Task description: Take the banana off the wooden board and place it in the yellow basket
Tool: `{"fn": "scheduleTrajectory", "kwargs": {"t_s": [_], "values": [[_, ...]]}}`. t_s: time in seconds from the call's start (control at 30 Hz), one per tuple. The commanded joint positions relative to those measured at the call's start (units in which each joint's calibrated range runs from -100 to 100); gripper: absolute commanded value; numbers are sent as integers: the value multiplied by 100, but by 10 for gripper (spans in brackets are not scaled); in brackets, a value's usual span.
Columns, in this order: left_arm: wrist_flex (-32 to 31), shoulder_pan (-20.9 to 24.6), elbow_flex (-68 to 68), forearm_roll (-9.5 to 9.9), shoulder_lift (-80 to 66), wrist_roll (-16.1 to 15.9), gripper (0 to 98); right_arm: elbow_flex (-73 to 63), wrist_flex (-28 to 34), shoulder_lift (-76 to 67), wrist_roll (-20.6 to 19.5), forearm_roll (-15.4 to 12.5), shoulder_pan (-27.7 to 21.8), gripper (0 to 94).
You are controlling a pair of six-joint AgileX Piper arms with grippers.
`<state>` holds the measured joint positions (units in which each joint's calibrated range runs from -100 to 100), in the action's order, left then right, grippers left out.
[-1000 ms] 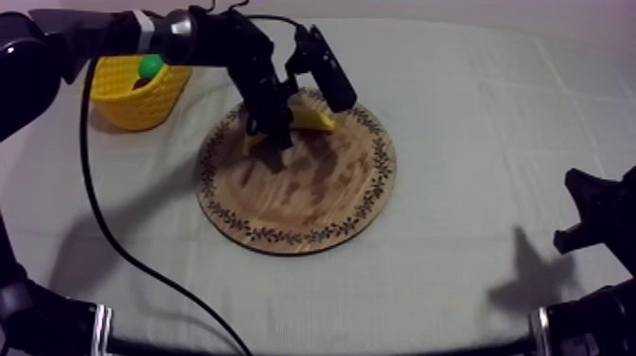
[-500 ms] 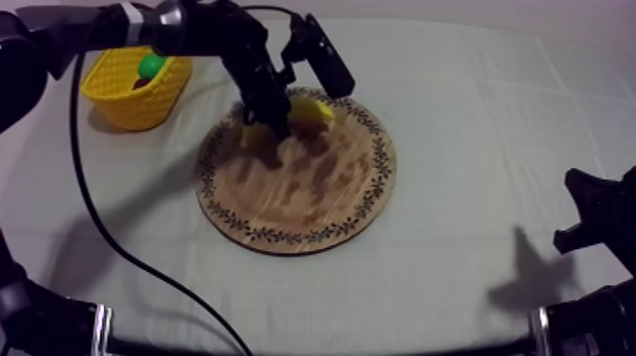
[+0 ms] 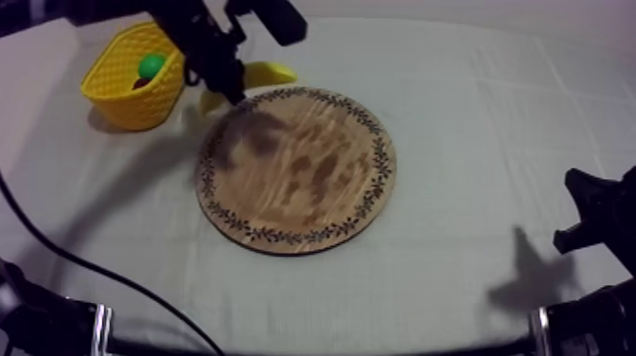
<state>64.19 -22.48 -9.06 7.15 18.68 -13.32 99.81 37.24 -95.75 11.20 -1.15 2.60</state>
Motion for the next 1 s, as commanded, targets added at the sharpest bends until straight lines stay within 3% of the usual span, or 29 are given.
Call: {"fn": "scheduleTrajectory", "kwargs": {"t_s": [0.0,0.37,0.63,0.97], "values": [[88,98,-291,-23,-527,-11,284,-3,2,0,1,0,0,3],[1221,571,-1031,-133,-2096,100,279,-3,2,0,1,0,0,3],[2053,955,-1596,-61,-3092,360,271,-3,2,0,1,0,0,3],[2255,1294,-1815,104,-3739,899,257,-3,2,0,1,0,0,3]]}}
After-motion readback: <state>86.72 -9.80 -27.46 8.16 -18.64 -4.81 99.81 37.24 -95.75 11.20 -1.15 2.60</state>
